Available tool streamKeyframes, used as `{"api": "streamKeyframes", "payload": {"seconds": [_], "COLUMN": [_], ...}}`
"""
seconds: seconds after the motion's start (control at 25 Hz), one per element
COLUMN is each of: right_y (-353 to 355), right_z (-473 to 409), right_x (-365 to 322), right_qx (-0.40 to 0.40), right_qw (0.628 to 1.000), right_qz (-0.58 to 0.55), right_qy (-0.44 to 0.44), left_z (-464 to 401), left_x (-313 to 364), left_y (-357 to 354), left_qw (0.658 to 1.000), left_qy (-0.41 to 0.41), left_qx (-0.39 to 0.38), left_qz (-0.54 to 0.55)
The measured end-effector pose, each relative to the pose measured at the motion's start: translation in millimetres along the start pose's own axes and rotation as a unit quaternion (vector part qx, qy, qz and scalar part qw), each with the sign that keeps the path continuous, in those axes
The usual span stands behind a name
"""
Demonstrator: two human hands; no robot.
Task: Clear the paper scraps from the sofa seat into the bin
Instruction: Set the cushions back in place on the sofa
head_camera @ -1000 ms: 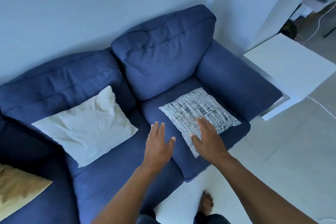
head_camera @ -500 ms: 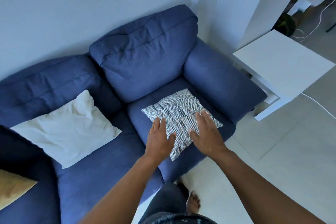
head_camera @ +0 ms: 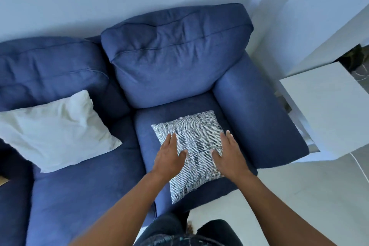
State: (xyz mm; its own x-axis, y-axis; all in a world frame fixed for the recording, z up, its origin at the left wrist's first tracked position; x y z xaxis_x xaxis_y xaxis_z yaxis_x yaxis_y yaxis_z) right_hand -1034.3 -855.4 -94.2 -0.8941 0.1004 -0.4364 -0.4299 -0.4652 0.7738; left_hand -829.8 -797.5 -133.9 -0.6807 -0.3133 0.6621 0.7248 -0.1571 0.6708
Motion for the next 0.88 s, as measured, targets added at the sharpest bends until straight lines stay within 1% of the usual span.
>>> {"api": "streamKeyframes", "payload": {"seconds": [0.16,0.28,0.48,0.64,0.76,0.84,0.88], "right_y": [-14.8,-28.6,-75.8,-104.4,-120.1,-125.4,-127.7], "right_z": [-44.3,-74.3,-138.9,-197.1,-235.9,-248.4,-248.1], "right_x": [-6.8,0.9,41.6,74.7,104.7,122.8,127.5], "right_qx": [-0.047,-0.064,-0.123,-0.143,-0.153,-0.153,-0.16], "right_qw": [0.999,0.997,0.99,0.985,0.977,0.959,0.939], "right_qz": [0.007,0.01,0.025,0.028,-0.016,-0.105,-0.173], "right_qy": [-0.017,-0.029,-0.067,-0.096,-0.148,-0.215,-0.25], "left_z": [-25.7,-39.2,-54.6,-80.9,-104.8,-111.7,-112.0], "left_x": [-17.7,-34.9,-68.7,-110.4,-140.8,-159.1,-164.2], "left_y": [6.7,0.3,-33.3,-65.1,-88.8,-100.9,-105.0], "left_qw": [0.999,0.997,0.987,0.968,0.944,0.905,0.879], "left_qy": [0.036,0.069,0.156,0.239,0.31,0.385,0.416], "left_qx": [-0.004,-0.001,-0.012,0.014,0.039,0.066,0.083], "left_qz": [0.002,0.018,0.041,0.068,0.11,0.167,0.219]}}
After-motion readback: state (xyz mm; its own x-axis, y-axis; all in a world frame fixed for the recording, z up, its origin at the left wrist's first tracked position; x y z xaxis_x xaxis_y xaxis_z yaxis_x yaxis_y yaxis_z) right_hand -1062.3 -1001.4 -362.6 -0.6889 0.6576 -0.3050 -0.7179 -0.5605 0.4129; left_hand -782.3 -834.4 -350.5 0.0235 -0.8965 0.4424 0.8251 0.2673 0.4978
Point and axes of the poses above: each hand's wrist, its own z-axis away from the middle knuckle, its own y-axis out of the back of the hand, x = y × z, the point moved 8 cm from there along -z, towards the middle knuckle, and after that the axes turned 7 degrees about -y, right-handed, at the moved point
